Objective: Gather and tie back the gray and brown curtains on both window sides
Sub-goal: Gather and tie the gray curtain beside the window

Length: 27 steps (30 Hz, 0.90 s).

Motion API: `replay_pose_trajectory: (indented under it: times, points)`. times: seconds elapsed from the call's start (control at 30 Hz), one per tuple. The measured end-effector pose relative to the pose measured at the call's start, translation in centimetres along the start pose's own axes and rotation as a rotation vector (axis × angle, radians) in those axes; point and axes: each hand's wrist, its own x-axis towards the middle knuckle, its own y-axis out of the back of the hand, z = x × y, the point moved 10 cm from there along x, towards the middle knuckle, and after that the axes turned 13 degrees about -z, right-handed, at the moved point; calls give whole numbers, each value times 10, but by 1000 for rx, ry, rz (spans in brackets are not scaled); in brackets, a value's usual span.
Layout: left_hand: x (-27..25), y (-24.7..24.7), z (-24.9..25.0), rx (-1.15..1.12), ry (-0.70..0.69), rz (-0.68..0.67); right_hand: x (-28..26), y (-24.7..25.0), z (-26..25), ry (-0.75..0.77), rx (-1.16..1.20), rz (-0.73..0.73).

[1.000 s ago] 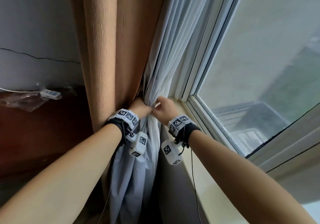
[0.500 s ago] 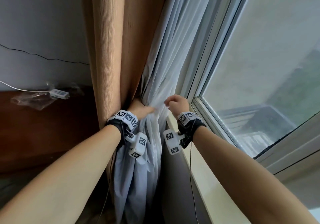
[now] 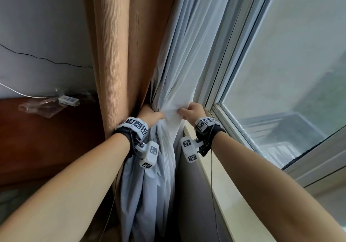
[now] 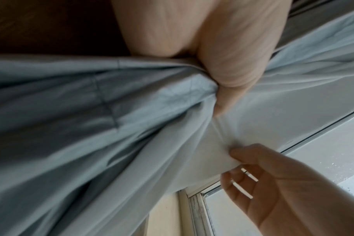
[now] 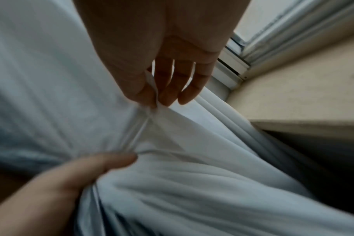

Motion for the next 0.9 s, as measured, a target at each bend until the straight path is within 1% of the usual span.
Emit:
replay_pose_trajectory:
  times: [0.07,0.1,0.13,0.17,0.23,0.27,0.3,0.33,0.37,0.43,0.5,0.53,0.57,0.63,0.67,0.73,0.8,0.87,0.9]
  points:
    - [1,3,0,10,-1,59,-10,4,-9,59,-112,28]
    - [1,1,0,18,6,64,-17,2,-18,104,-186,30]
    - [1,-2,2,35,4,41,-23,-1,-26,148,-254,18]
    - [2,-11,5,52,-12,-18,-28,-7,-35,192,-321,2]
    - [3,-32,14,116,-73,-181,-40,-19,-54,269,-459,-10]
    - [3,-42,19,193,-99,-244,-42,-26,-59,285,-509,-15]
    - [3,-47,19,278,-91,-271,-45,-31,-63,295,-538,-29]
    - [5,-47,19,334,-90,-253,-47,-35,-67,301,-545,-47]
    - [5,-45,20,335,-97,-218,-47,-37,-68,306,-542,-69]
    - [5,-35,18,197,-134,-139,-46,-36,-67,297,-521,-111]
    - [-1,-26,14,51,-119,-66,-45,-29,-63,289,-451,-129]
    - [-1,-22,12,11,-116,-50,-44,-23,-60,285,-382,-103]
    - [-3,-21,9,-12,-86,-54,-44,-14,-56,278,-309,-40]
    - [-4,-17,4,-23,-30,-65,-33,4,-32,182,-191,90]
    - [-4,-16,3,-16,-13,-80,-26,8,-16,88,-124,100]
    - [-6,-13,0,5,21,-109,-16,0,6,-31,104,23]
    - [-7,-12,-2,0,37,-144,-3,-15,17,-65,272,-89]
    - [-9,-12,-1,-13,27,-168,3,-36,17,-111,320,-221]
    - [-9,-12,-1,-18,28,-172,7,-41,18,-127,297,-235]
